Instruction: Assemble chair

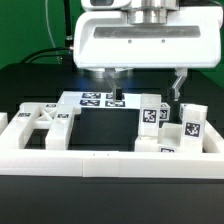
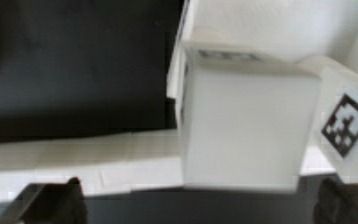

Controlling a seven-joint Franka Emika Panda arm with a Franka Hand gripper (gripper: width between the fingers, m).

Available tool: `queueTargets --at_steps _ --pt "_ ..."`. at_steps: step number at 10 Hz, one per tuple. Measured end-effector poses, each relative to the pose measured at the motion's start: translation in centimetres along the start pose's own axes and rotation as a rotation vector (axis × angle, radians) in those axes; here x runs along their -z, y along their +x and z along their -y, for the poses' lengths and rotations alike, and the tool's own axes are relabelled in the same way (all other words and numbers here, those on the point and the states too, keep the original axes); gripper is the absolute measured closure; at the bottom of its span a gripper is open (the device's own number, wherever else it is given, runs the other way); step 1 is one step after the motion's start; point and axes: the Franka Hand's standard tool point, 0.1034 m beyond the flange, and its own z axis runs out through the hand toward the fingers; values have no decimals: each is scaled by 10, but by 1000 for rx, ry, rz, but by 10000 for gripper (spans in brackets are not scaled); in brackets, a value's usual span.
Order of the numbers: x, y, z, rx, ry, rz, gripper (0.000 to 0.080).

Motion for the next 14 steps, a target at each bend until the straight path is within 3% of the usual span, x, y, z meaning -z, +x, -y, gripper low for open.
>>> queueTargets --at_steps 4,6,7,8,11,14 --pt "-4 -4 3 9 -1 9 151" --pt "-2 -2 1 7 -2 5 388" --pt "-3 -2 1 7 -2 3 388" --pt "-3 -1 3 9 -2 -5 512" --pt "-3 -1 2 -12 -2 -5 512" --pt "-4 -1 3 -283 10 -3 512"
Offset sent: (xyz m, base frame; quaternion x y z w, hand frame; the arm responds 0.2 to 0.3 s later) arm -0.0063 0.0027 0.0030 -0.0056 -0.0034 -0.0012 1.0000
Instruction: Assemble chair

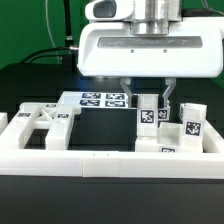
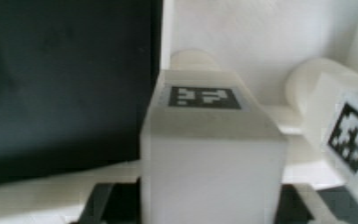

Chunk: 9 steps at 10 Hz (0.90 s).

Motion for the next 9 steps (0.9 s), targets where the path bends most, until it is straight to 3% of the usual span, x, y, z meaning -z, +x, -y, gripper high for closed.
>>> queueTargets --at_steps 3,9 --pt "-1 -1 6 -323 16 6 512" --pt "-4 2 10 -895 15 32 512"
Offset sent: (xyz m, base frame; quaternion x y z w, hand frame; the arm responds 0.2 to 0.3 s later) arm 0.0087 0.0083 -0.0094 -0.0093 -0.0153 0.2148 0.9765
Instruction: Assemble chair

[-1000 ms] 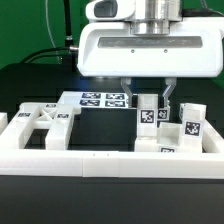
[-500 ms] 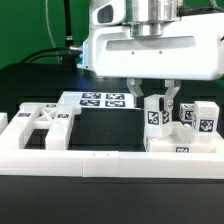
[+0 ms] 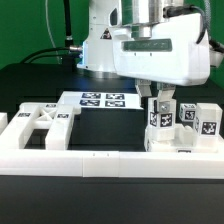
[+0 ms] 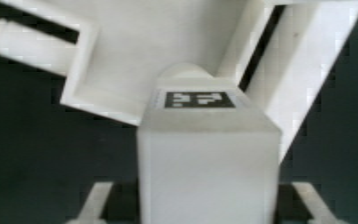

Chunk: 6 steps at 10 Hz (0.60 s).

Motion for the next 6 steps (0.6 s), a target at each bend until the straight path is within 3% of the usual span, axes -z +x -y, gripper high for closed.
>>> queueTargets --at_steps 2,3,4,5,6 --pt "0 0 3 -111 2 14 512" --pt "-1 -1 3 -145 2 15 452" --pt "-1 -1 3 -79 3 15 318" --pt "0 -2 4 -11 8 13 318" --pt "0 -7 6 117 10 15 189"
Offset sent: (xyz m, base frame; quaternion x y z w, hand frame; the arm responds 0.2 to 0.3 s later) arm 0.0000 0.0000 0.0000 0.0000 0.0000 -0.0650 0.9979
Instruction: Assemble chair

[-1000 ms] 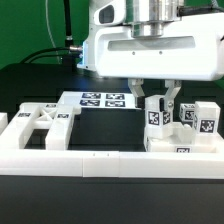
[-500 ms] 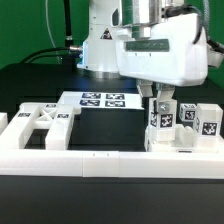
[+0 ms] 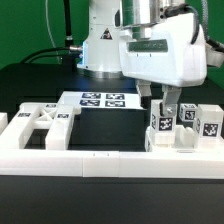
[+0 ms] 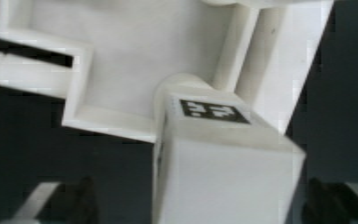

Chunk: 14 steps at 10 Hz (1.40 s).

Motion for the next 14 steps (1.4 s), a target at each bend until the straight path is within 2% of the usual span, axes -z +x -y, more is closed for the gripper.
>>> queueTargets --at_steps 1,2,6,8,10,14 --pt "0 -4 2 161 4 3 161" --pt "3 1 4 251 18 -9 153" --pt "2 2 3 539 13 -13 151" --pt "3 -1 7 832 1 -23 151" --pt "3 3 5 1064 -17 -29 150" --pt "0 1 3 1295 -46 -32 151"
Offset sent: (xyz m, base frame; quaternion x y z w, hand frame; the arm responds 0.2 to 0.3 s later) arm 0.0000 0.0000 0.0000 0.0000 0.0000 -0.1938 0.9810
